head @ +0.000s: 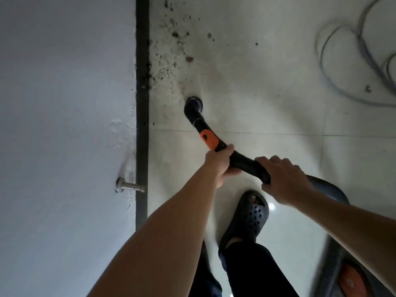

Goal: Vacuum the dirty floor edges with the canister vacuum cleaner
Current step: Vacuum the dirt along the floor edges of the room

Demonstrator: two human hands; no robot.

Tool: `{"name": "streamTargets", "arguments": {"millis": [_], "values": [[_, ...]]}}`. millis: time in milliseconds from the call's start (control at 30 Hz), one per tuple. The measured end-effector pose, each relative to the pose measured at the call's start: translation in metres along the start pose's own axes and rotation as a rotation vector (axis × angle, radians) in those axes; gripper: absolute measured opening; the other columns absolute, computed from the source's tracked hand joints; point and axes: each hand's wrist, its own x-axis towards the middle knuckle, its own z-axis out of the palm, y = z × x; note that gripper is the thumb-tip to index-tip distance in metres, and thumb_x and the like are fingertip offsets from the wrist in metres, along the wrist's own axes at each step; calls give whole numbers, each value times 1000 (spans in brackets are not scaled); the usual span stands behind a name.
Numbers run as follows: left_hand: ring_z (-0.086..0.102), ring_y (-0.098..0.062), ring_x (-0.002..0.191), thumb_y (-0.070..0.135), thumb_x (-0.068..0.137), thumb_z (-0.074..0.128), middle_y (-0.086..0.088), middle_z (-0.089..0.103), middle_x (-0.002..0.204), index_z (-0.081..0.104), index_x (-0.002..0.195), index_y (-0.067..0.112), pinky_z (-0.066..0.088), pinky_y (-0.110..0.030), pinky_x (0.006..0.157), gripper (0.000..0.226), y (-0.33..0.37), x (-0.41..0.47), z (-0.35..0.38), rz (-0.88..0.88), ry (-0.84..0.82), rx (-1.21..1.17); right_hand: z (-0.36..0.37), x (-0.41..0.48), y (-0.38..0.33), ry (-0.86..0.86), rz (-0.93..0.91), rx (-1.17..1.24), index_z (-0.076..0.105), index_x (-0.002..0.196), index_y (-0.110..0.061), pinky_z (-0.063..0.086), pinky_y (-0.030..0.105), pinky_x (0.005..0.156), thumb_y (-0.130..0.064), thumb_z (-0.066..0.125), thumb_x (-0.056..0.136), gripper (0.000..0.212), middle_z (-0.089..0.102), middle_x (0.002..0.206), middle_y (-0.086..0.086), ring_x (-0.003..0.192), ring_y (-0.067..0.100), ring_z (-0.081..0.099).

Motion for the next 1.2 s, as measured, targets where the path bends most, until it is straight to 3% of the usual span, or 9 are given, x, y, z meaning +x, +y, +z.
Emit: {"name": "streamTargets", "arguments": {"millis": [100, 333, 500, 700, 967, 1100, 1200], "values": [[69, -30, 81, 26, 93, 62, -20, 65, 108, 50, 119, 0, 61, -37, 65, 39, 19, 0, 1, 12, 28, 30, 0, 6, -10, -4, 25, 89, 37, 139, -31, 42, 39, 85, -29, 65, 84, 61, 53, 113, 2, 102, 26, 52], [67, -36, 91, 16, 93, 61, -24, 64, 106, 50, 118, -5, 60, -39, 60, 34, -17, -25, -34, -146, 85, -174, 3, -15, -27, -56, -138, -60, 34, 141, -34, 42, 36, 84, -27, 57, 87, 59, 53, 117, -2, 105, 23, 52], [63, -31, 81, 17, 94, 61, -20, 61, 105, 51, 112, -3, 59, -34, 52, 29, 4, -13, -59, -91, 163, -257, -6, 28, -53, -22, -232, -125, 34, 138, -33, 41, 38, 86, -23, 56, 87, 57, 51, 119, 2, 108, 26, 50], [64, -37, 97, 17, 92, 63, -23, 60, 119, 48, 125, -2, 56, -30, 42, 41, 40, 3, -78, 9, 250, -200, -12, 52, -85, 34, -174, -113, 36, 137, -31, 40, 40, 88, -25, 60, 87, 56, 52, 119, 5, 108, 29, 50], [67, -36, 93, 13, 93, 61, -24, 62, 116, 49, 122, -3, 57, -31, 51, 35, 5, -4, -86, -146, 143, -287, 0, 24, -75, -1, -235, -202, 42, 137, -31, 45, 40, 83, -24, 66, 80, 62, 55, 112, 2, 100, 28, 53], [64, -29, 78, 13, 94, 60, -23, 60, 117, 49, 119, -6, 55, -28, 44, 34, 60, 14, -68, 9, 97, -279, -40, 68, -71, 49, -200, -222, 36, 139, -31, 42, 40, 85, -29, 61, 86, 59, 52, 120, 4, 108, 29, 51], [66, -31, 89, 15, 93, 61, -22, 60, 121, 46, 127, -3, 57, -30, 45, 41, 124, 22, -65, 139, 129, -216, -75, 108, -86, 72, -122, -107, 35, 138, -28, 41, 42, 87, -28, 61, 89, 56, 51, 120, 7, 109, 32, 50]]}}
